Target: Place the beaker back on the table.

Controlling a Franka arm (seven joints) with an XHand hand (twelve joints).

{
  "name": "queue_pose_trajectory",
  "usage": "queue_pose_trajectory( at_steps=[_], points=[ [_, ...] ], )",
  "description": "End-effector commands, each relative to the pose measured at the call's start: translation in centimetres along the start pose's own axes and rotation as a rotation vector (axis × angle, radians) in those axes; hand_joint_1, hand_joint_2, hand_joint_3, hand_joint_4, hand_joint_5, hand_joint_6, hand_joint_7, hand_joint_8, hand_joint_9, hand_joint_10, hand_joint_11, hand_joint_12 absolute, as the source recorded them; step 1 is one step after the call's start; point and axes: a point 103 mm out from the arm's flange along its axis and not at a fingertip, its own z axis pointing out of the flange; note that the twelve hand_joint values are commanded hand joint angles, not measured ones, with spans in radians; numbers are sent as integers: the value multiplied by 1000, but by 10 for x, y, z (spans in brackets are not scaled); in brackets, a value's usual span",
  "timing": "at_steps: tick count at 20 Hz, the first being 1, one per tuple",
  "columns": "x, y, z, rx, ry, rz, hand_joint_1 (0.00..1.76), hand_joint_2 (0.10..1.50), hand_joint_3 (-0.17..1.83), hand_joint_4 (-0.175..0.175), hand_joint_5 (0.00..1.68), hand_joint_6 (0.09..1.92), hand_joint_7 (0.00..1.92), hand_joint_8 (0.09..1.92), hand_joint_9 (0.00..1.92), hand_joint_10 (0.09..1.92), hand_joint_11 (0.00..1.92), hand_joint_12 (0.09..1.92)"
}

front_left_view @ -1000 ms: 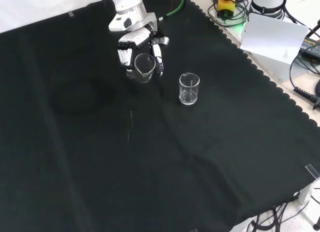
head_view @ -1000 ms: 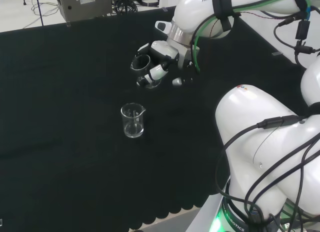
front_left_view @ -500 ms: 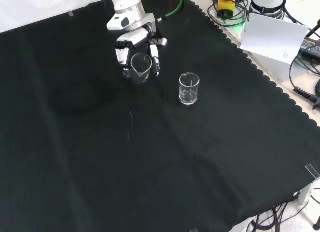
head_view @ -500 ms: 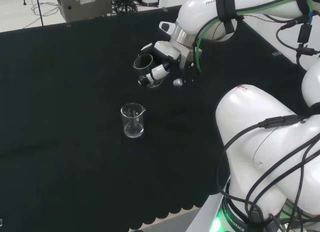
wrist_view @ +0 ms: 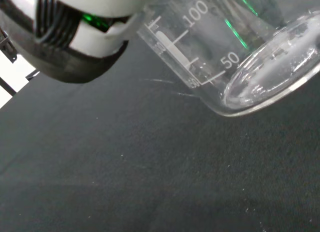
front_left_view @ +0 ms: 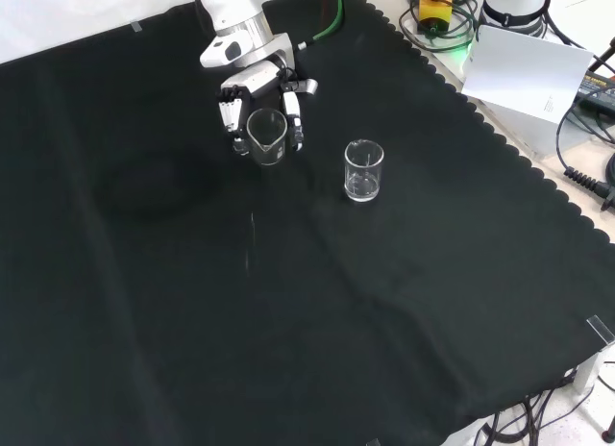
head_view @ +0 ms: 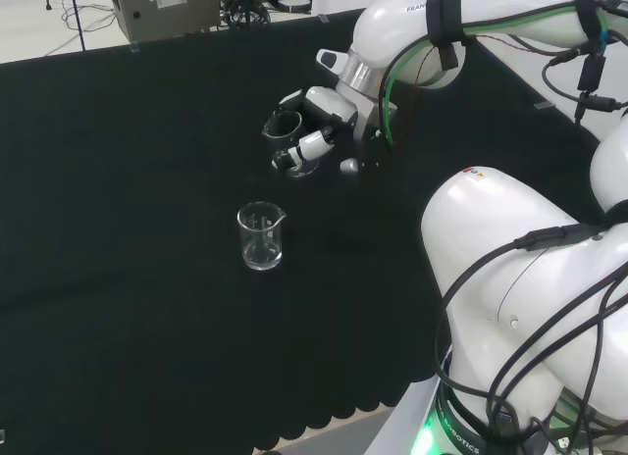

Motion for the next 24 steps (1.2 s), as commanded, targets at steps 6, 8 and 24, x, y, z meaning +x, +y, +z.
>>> queue_pose_trajectory(
  at_steps=[6, 8, 24],
  points=[
    [-7, 4, 19, 4, 40, 13, 1134, 865, 407, -37, 1101, 884, 1521, 317, 1598, 87, 1325, 660],
    [-9, 6, 22, 5, 47, 19, 1135, 868, 403, -39, 1100, 884, 1518, 315, 1595, 87, 1322, 663],
    [-22, 11, 34, 3, 62, 56, 1136, 872, 394, -45, 1099, 882, 1505, 309, 1581, 87, 1313, 670]
  ],
)
